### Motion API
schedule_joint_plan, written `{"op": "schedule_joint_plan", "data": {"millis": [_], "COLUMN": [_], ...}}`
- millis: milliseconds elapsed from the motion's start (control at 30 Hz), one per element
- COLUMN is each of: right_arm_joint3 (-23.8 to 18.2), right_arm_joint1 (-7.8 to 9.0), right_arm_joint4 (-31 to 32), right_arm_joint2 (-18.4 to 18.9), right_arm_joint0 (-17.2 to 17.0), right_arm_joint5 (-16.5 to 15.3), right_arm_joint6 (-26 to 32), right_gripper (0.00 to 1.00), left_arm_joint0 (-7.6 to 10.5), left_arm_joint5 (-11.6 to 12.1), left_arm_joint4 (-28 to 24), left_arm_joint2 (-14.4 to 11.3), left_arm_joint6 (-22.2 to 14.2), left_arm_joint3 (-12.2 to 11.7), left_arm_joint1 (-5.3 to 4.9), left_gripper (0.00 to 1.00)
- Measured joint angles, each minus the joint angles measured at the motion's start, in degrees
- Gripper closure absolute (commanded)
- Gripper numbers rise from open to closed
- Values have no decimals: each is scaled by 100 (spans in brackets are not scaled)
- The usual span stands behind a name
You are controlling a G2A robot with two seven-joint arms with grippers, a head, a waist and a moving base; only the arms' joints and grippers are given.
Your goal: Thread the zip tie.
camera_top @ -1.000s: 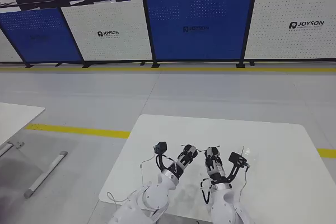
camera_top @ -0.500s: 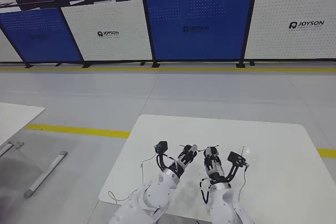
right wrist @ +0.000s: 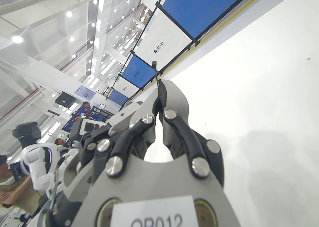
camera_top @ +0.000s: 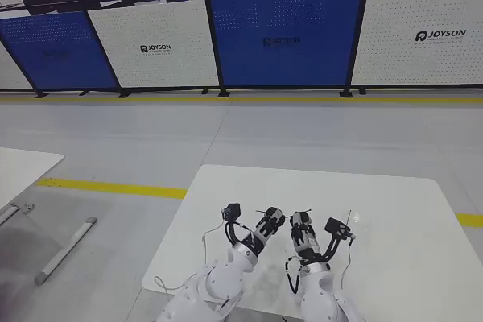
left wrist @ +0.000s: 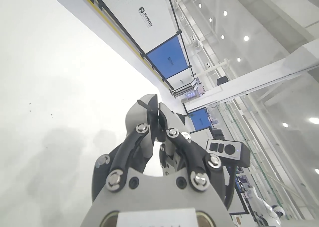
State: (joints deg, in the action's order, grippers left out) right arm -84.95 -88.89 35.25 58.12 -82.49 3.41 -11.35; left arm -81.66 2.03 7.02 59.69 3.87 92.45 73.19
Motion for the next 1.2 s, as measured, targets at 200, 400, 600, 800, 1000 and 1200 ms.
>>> {"op": "schedule_joint_plan", "data": {"millis": [200, 400, 600, 800, 1000, 1200], "right_arm_joint3": [-51, -142, -150, -204, -258, -289], "right_arm_joint1": [29, 54, 59, 71, 87, 99], "right_arm_joint4": [-155, -164, -151, -193, -129, -64], "right_arm_joint2": [129, 172, 172, 232, 229, 269], "right_arm_joint0": [-67, -129, -140, -191, -225, -264], "right_arm_joint5": [-211, -389, -373, -402, -435, -353], "right_arm_joint6": [196, 317, 347, 316, 391, 353], "right_gripper": [100, 100, 100, 100, 100, 100], "left_arm_joint0": [-51, -59, -78, -125, -122, -134], "left_arm_joint5": [92, 81, 116, 130, 78, 53], "left_arm_joint4": [39, 115, 119, 160, 224, 267], "left_arm_joint2": [49, 34, 47, 59, 10, 10], "left_arm_joint6": [1, -73, -83, 23, -20, 54], "left_arm_joint3": [40, 26, 55, 114, 116, 133], "left_arm_joint1": [-4, -1, 5, 13, 25, 36], "left_gripper": [100, 100, 100, 100, 100, 35]}}
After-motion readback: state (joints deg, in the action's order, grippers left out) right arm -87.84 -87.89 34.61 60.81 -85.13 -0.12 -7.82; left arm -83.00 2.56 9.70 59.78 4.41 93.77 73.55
